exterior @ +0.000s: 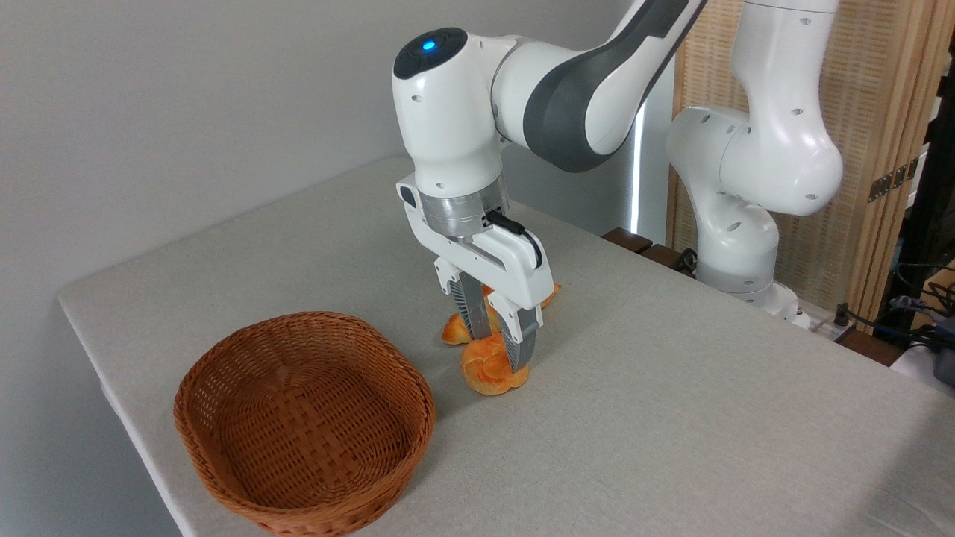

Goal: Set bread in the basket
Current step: 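Close the gripper fingers on the round orange bun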

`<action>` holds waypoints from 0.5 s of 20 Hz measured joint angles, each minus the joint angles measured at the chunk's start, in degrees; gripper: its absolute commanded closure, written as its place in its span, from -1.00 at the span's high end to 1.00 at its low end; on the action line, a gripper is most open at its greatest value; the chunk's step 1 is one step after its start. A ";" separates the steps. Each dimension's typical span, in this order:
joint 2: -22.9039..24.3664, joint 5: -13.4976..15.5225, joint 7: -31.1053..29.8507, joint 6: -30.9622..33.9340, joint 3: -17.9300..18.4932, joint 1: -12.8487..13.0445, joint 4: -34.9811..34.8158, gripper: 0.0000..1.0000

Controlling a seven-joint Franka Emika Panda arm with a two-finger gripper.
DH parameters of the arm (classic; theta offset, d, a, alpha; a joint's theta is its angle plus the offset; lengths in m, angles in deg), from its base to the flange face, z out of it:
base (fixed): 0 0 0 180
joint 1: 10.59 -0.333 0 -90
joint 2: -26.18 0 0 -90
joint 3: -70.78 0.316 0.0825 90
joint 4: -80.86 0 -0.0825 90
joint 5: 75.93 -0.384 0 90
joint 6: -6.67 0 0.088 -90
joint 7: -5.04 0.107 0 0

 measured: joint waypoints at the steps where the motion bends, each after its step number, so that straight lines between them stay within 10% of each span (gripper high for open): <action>1: 0.00 0.00 0.19 0.00 0.00 0.00 0.00 -0.13; 10: -0.04 0.00 1.04 0.00 0.00 0.00 0.00 -0.16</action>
